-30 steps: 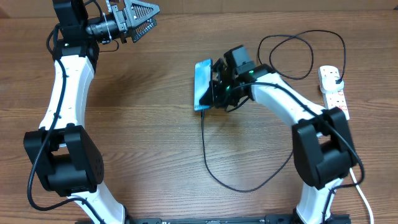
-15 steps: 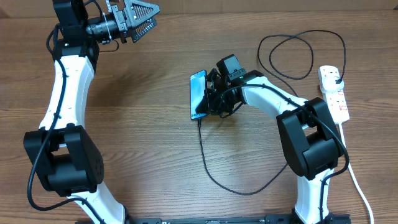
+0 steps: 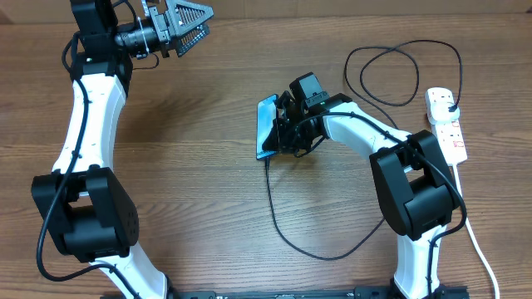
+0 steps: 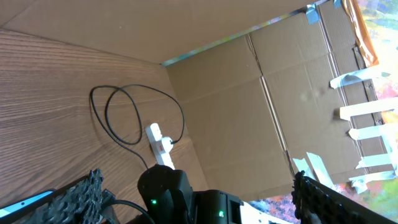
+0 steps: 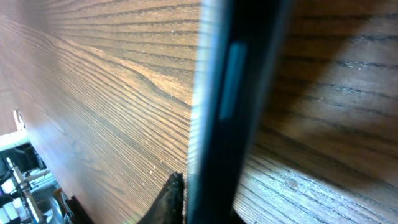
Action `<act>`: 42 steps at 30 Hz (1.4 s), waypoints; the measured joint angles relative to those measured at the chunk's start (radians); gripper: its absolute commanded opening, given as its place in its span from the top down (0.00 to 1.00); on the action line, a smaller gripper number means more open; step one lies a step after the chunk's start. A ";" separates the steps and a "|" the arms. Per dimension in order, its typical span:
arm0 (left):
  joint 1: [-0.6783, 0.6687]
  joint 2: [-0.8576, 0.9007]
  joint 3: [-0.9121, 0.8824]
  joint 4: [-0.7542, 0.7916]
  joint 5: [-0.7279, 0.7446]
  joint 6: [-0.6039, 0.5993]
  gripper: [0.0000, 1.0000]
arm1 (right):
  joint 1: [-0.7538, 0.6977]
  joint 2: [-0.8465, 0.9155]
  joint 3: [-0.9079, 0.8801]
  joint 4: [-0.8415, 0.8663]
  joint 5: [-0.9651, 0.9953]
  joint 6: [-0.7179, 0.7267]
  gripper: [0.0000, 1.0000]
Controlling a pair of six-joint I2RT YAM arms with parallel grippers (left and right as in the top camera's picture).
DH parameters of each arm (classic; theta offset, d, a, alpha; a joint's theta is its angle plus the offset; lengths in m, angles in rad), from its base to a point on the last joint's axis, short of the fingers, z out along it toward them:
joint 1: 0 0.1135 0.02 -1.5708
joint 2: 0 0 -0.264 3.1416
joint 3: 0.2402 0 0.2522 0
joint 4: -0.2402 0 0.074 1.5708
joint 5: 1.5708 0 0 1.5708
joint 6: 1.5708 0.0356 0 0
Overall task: Plug charger to phone and switch on socket
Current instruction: 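Lay the phone flat on the table with the right gripper and release, then move the right gripper over to the white power strip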
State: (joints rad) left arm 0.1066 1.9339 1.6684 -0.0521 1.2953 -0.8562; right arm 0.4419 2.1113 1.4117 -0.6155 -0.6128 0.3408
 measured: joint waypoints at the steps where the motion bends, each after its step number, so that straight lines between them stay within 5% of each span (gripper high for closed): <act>1: 0.000 0.000 0.000 0.000 0.000 0.000 0.00 | 0.000 0.000 0.000 0.002 -0.001 0.000 0.82; 19: 0.000 0.000 0.000 0.000 -0.003 0.000 0.00 | 0.000 0.000 0.001 -0.056 0.180 -0.001 0.71; 29: 0.000 0.000 0.000 0.000 -0.002 0.000 0.01 | 0.005 -0.002 0.025 -0.086 0.262 0.002 0.53; 36: 0.000 0.000 0.000 0.000 -0.007 0.000 0.00 | 0.003 0.008 0.348 -0.449 0.474 -0.073 0.51; 42: 0.000 0.000 0.000 0.000 -0.007 0.000 0.01 | -0.025 0.006 0.678 -0.786 0.587 -0.102 0.16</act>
State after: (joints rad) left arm 0.1066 1.9339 1.6684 -0.0517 1.2881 -0.8562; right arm 0.4171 2.1174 2.0899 -1.4017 -0.0254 0.2386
